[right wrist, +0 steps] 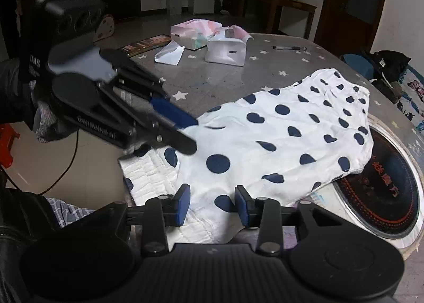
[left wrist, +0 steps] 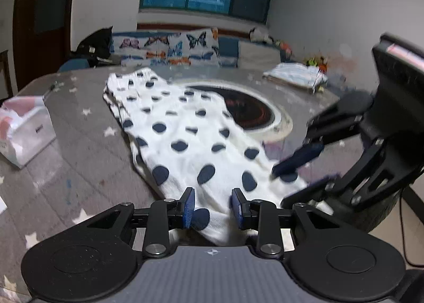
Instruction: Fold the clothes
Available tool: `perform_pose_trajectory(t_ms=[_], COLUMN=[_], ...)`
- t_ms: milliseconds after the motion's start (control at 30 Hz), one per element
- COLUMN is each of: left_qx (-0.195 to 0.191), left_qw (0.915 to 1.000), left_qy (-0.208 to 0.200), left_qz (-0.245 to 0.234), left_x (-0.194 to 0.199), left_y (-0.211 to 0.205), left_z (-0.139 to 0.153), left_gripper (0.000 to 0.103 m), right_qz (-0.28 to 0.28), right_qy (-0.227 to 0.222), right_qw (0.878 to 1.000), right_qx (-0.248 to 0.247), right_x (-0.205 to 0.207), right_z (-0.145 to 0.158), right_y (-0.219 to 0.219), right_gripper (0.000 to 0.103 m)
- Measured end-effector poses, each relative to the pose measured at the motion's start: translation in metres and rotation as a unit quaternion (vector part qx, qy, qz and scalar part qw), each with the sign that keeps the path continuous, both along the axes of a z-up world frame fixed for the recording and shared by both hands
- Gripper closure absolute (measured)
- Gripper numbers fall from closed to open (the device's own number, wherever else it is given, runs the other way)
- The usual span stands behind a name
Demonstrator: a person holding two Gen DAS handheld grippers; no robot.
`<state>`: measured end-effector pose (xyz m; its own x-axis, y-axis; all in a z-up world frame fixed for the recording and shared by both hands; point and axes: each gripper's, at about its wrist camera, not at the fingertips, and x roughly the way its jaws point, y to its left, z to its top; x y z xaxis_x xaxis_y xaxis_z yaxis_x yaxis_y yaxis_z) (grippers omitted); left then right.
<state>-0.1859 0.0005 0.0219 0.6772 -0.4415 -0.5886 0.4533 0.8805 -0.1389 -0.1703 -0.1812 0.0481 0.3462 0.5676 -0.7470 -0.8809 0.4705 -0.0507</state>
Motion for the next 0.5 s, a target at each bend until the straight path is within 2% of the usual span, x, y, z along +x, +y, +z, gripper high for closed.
perform_pose_trajectory(t_ms=[100, 367, 500], left_qx=[0.0, 0.0, -0.001], left_qw=[1.0, 0.9996, 0.9992], left_qy=[0.001, -0.019, -0.026], left_qz=[0.004, 0.022, 0.031], left_x=[0.0, 0.001, -0.001], left_y=[0.001, 0.008, 0.013], left_z=[0.001, 0.014, 0.02], left_gripper=[0.069, 0.066, 0.064], right_qz=[0.005, 0.064, 0.104], right_qy=[-0.007, -0.023, -0.038], right_qw=[1.0, 0.998, 0.994], right_qx=[0.005, -0.001, -0.019], right_x=[-0.004, -0.029, -0.043], right_z=[0.007, 0.014, 0.008], right_y=[-0.003, 0.002, 0.012], right_gripper=[0.059, 0.057, 0.057])
